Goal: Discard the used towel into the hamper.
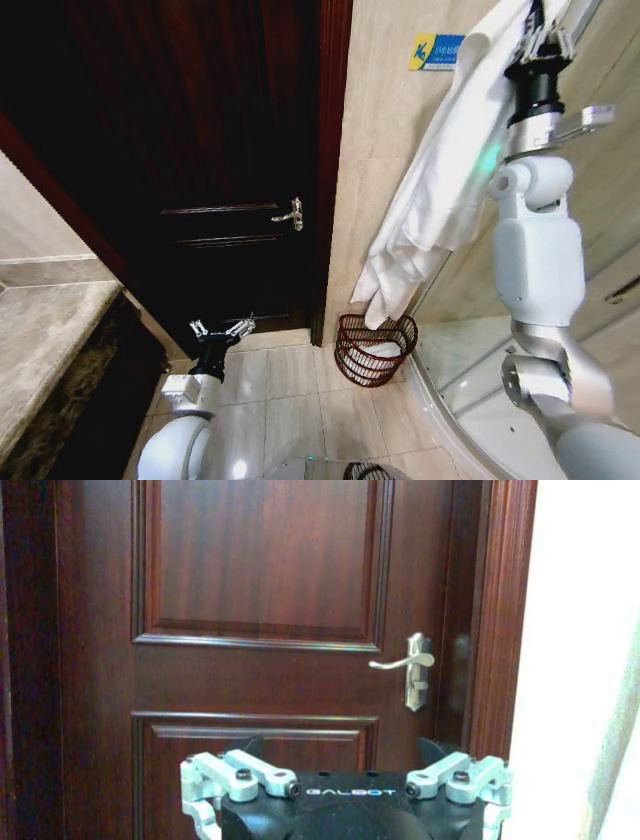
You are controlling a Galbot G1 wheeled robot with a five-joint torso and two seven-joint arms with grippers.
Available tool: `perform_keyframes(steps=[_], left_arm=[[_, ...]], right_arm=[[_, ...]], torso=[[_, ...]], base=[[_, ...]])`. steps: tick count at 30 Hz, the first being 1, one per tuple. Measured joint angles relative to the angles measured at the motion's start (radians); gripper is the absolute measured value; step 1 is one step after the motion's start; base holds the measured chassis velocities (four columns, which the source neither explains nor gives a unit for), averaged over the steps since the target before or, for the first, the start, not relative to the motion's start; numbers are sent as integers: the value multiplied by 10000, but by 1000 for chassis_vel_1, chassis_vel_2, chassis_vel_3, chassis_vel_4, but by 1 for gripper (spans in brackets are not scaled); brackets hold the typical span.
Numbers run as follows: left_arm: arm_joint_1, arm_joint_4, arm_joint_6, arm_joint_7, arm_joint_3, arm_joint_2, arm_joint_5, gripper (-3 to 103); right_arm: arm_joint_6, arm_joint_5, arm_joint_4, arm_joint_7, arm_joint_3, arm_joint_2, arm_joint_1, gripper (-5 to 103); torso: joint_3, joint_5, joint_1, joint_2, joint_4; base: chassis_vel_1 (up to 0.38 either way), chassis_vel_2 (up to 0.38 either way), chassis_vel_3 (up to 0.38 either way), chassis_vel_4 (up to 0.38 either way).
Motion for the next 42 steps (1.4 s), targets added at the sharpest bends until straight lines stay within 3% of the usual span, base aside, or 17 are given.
perform_keyframes(steps=[17,29,42], left_arm=[[0,0,0,0,0,0,0,100],[0,0,0,0,0,0,0,100],[0,0,0,0,0,0,0,100]], right_arm=[[205,-147,194,-45,343,213,-1783,4],[1147,-758,-350,-251,541,829,-3761,4],[1392,-1438,444,-69,560,1435,-5135,4]], torso=[[1,6,0,0,-3],[1,3,0,0,0],[1,4,0,0,-3]], base=[[0,0,0,0],[0,0,0,0],[0,0,0,0]])
